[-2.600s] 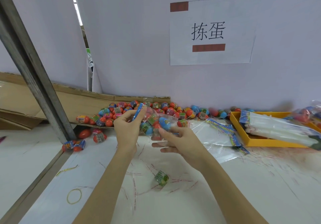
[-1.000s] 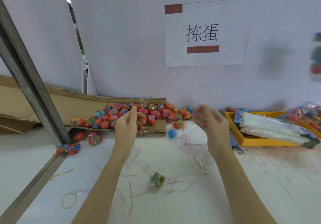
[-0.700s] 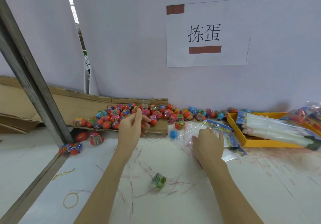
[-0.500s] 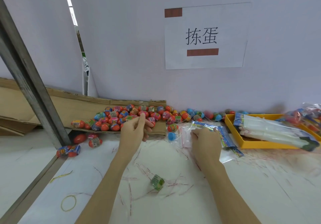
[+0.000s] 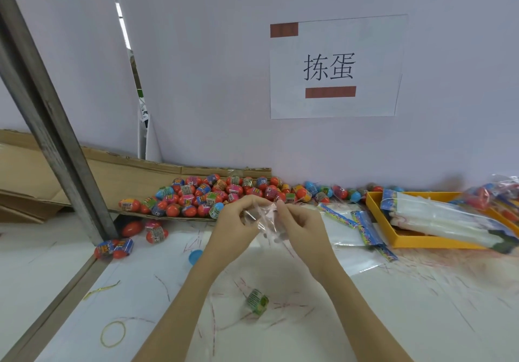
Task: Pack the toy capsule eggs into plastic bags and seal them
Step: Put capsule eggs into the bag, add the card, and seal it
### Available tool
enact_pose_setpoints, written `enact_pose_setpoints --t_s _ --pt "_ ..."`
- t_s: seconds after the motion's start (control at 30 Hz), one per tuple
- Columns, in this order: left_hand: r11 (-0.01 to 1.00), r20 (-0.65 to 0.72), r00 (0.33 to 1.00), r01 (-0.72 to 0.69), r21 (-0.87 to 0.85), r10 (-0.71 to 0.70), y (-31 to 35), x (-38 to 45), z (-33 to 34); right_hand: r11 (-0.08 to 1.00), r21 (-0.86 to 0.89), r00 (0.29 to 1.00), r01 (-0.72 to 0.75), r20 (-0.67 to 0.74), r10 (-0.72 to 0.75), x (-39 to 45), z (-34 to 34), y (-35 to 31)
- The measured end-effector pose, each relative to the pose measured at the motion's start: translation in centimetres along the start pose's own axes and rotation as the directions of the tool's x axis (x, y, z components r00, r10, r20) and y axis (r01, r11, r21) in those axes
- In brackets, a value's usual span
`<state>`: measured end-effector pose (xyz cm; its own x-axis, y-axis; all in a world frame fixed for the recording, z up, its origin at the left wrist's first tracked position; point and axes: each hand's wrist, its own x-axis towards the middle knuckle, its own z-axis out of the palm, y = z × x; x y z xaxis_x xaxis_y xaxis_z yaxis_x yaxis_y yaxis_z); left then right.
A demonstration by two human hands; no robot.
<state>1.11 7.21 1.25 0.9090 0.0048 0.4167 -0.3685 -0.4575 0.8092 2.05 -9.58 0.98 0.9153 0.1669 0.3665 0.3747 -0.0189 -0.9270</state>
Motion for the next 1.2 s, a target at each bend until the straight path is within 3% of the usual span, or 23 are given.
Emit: enact_pose_setpoints --t_s 0.17,0.27,0.4,0.57,0.63,0.73,0.77,0.8,0.93,1.03,1.13,1.2 --pt "0.999 -0.147 0.989 0.010 0.045 -0.003 -0.1 -0.1 -0.2 0.990 0.049 0.991 -0.131 -0.026 0.133 0.0 0.6 0.0" --pt "0.995 -0.220 0.973 0.087 0.047 -0.075 -0.4 0.1 -0.3 0.992 0.056 0.993 -0.110 -0.047 0.112 0.1 0.4 0.0" --pt "0.991 -0.258 0.962 0.114 0.072 -0.092 -0.6 0.2 -0.7 0.979 -0.200 0.993 -0.023 -0.120 -0.002 0.2 -0.2 0.6" --pt "0.984 -0.343 0.938 0.110 0.140 -0.056 -0.8 0.2 -1.0 0.923 -0.354 0.963 -0.151 -0.265 0.056 0.3 -1.1 1.8" --pt "0.982 -0.403 0.913 0.126 0.141 -0.059 -1.0 0.2 -1.2 0.839 -0.504 0.964 -0.205 -0.254 0.083 0.5 -1.6 2.2" --pt "0.982 -0.474 0.876 0.153 0.111 -0.083 -1.2 0.2 -1.8 0.558 -0.785 0.963 -0.269 -0.227 0.145 0.6 -1.7 2.5" --pt "0.983 -0.486 0.869 0.155 0.096 -0.089 -1.1 0.2 -1.8 0.517 -0.813 0.963 -0.268 -0.236 0.127 0.7 -1.7 2.5" --pt "0.985 -0.490 0.866 0.151 0.079 -0.093 -1.1 0.3 -1.9 0.529 -0.810 0.966 -0.253 -0.244 0.089 0.8 -1.6 2.3" --pt "0.993 -0.436 0.894 0.114 -0.007 -0.106 -0.9 0.3 -1.9 0.803 -0.589 0.955 -0.092 -0.282 -0.097 0.6 -1.1 1.7" --pt "0.997 -0.365 0.928 0.081 0.000 -0.075 -0.5 0.3 -1.7 0.837 -0.547 0.941 -0.012 -0.290 -0.176 0.4 -1.0 1.3" --pt "0.996 -0.326 0.942 0.066 -0.052 -0.079 -0.1 0.2 -1.4 0.870 -0.491 0.959 -0.040 -0.262 -0.104 0.5 -1.2 1.3" --pt "0.975 -0.292 0.944 0.097 -0.200 -0.153 0.0 0.3 -1.3 0.930 -0.353 0.975 -0.103 -0.219 0.025 0.4 -0.9 1.5"
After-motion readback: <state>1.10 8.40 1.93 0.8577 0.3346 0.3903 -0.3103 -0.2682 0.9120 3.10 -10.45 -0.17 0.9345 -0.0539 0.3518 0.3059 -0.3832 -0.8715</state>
